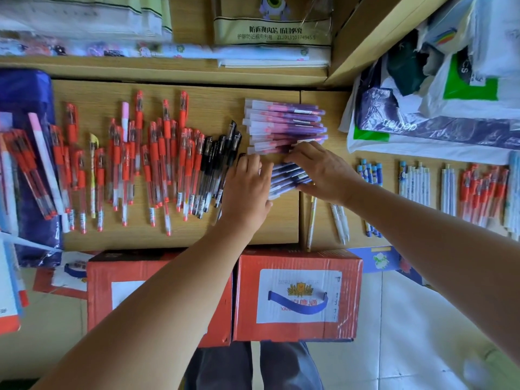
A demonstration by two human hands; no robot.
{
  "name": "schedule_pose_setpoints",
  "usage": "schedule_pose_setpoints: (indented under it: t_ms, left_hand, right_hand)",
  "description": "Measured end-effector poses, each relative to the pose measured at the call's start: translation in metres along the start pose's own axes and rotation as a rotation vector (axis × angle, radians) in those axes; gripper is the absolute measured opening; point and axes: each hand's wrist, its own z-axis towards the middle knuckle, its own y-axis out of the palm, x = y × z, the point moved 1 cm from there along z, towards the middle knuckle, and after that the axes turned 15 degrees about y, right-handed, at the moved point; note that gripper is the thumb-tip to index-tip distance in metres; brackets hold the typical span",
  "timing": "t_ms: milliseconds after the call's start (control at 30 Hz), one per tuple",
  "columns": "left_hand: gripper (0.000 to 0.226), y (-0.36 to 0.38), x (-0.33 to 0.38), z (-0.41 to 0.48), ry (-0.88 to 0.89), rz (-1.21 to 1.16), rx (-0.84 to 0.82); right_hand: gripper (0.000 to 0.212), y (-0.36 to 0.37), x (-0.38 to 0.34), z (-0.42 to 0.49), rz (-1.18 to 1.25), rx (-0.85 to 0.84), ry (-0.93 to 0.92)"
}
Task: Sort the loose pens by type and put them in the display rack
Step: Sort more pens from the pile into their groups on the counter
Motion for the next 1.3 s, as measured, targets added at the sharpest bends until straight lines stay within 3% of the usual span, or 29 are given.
schedule_pose_setpoints:
  t_ms: [167, 533, 700, 933, 1133, 1300]
  left_hand:
    - [0.044, -0.003, -0.008, -0.006, 0.021, 0.027, -0.03]
    - [0.039, 0.001, -0.018, -0.016, 0.032, 0.108, 0.036]
    - [0.052, 0.001, -0.029, -0.034, 0.074, 0.081, 0.085]
    - [0.082, -0.002, -0.039, -0.048, 0.014, -0.026, 0.135]
    - [0.077, -0.011, -0.038, -0.049, -0.063, -0.064, 0.119]
    - [0.063, -0.018, -0.03, -0.053, -0.032, -0.12, 0.004]
  right_hand:
    - [0.044, 0.002, -0.015, 0.009, -0.002, 0.012, -0.065]
    - [0.044, 0.0, -0.039, 0.018, -0.143, 0.041, -0.086]
    - [0.036, 0.003, -0.048, 0.024, -0.285, 0.059, -0.106]
    - [0.034, -0.001, -0.051, 0.026, -0.249, 0.103, -0.12]
    - [0.032, -0.021, -0.055, 0.026, -0.125, 0.052, -0.004]
    - [0.018, -0.028, -0.068, 0.019, 0.248, -0.02, 0.358]
